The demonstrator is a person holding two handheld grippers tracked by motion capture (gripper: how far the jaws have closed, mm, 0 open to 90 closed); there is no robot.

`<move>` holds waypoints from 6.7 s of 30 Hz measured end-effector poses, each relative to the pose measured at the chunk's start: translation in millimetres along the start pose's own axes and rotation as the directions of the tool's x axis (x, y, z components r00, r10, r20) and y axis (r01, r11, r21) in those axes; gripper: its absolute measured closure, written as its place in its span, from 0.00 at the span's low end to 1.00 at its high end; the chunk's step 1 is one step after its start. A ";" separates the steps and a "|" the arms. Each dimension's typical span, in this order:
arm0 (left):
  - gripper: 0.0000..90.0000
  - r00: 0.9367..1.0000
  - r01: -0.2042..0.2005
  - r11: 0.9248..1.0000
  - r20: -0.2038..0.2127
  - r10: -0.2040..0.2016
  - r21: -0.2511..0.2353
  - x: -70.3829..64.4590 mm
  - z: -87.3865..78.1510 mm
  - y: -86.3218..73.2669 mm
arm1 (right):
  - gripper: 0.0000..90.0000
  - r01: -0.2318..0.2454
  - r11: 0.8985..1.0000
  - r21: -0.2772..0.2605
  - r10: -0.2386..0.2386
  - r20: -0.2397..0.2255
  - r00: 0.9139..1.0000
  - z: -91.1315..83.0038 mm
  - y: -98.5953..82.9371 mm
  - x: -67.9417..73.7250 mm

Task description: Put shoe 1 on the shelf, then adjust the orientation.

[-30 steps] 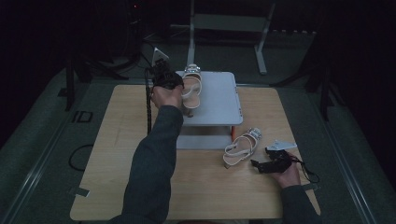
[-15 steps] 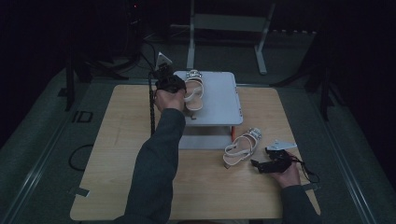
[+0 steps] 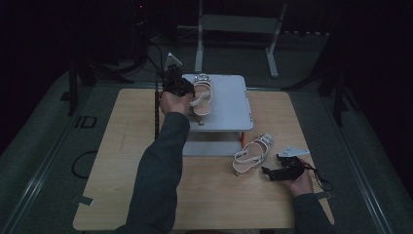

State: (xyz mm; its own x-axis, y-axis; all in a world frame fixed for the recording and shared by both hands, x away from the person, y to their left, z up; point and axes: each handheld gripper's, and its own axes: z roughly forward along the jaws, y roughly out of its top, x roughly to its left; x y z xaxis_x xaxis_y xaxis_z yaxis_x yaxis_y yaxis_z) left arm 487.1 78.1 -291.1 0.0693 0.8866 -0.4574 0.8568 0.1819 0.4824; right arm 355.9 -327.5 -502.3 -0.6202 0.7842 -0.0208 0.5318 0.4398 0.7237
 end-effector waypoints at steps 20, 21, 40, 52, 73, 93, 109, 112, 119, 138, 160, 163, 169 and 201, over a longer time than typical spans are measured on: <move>0.57 0.955 -0.216 0.951 0.154 0.252 -0.220 13.9 -36.4 -3.3 | 0.13 -0.001 1.000 0.000 0.001 0.000 1.000 0.0 0.0 0.0; 0.57 0.954 -0.223 0.949 0.152 0.259 -0.222 14.7 -36.7 -3.2 | 0.13 -0.001 1.000 0.000 0.001 0.000 1.000 0.0 0.0 0.0; 0.54 0.929 -0.333 0.903 0.069 0.363 -0.270 46.9 -44.8 -15.9 | 0.34 -0.089 0.996 -0.029 0.089 0.009 0.996 -8.3 3.2 0.2; 0.56 0.917 -0.395 0.885 -0.058 0.394 -0.248 66.8 -23.2 -37.4 | 0.47 -0.102 0.990 -0.100 0.107 0.039 0.994 -24.4 32.4 3.2; 0.57 0.946 -0.322 0.930 -0.104 0.307 -0.176 129.0 18.0 -81.0 | 0.65 -0.205 0.978 -0.049 0.210 0.118 0.971 -0.4 52.3 -12.1; 0.56 0.950 -0.302 0.950 -0.113 0.292 -0.079 162.0 55.2 -119.6 | 0.75 -0.142 0.990 0.000 0.142 0.049 0.989 14.8 74.8 -25.9; 0.56 0.938 -0.330 0.943 -0.135 0.320 -0.053 162.9 75.1 -135.6 | 0.45 -0.213 0.970 -0.118 0.225 0.103 0.969 -31.7 73.8 -0.7; 0.55 0.937 -0.331 0.943 -0.139 0.322 -0.046 162.5 77.5 -137.7 | 0.48 -0.194 0.978 -0.074 0.202 0.122 0.972 -27.3 71.9 5.6; 0.55 0.932 -0.346 0.936 -0.133 0.336 -0.063 158.4 80.7 -141.2 | 0.52 -0.215 0.976 0.036 0.207 0.157 0.966 -16.6 62.9 7.0; 0.54 0.907 -0.405 0.909 -0.173 0.385 -0.097 151.1 85.3 -151.0 | 0.91 -0.472 0.863 0.181 0.433 0.215 0.875 -13.3 66.0 5.2; 0.54 0.877 -0.459 0.875 -0.235 0.419 -0.151 147.8 88.8 -165.1 | 0.92 -0.636 0.764 0.107 0.616 0.170 0.769 -33.8 76.6 -15.8; 0.54 0.870 -0.470 0.869 -0.247 0.427 -0.153 147.4 88.9 -167.2 | 0.92 -0.647 0.757 0.084 0.629 0.170 0.758 -39.3 83.5 -19.1; 0.54 0.870 -0.470 0.869 -0.248 0.426 -0.155 147.4 88.6 -167.8 | 0.92 -0.648 0.760 0.044 0.635 0.156 0.756 -48.6 104.3 -24.7; 0.52 0.871 -0.466 0.871 -0.253 0.422 -0.153 147.1 88.4 -168.4 | 0.92 -0.630 0.773 -0.078 0.635 0.085 0.768 -88.5 214.8 -37.4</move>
State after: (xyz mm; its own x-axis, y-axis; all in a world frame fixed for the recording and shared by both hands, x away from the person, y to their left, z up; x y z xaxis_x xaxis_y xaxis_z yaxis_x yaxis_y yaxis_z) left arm 398.2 140.3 -505.6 0.2925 0.9562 -0.0063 0.6360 -0.1896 0.7481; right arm 442.3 -301.1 -285.0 -0.0900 0.9185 0.3851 0.7566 -0.1884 0.6262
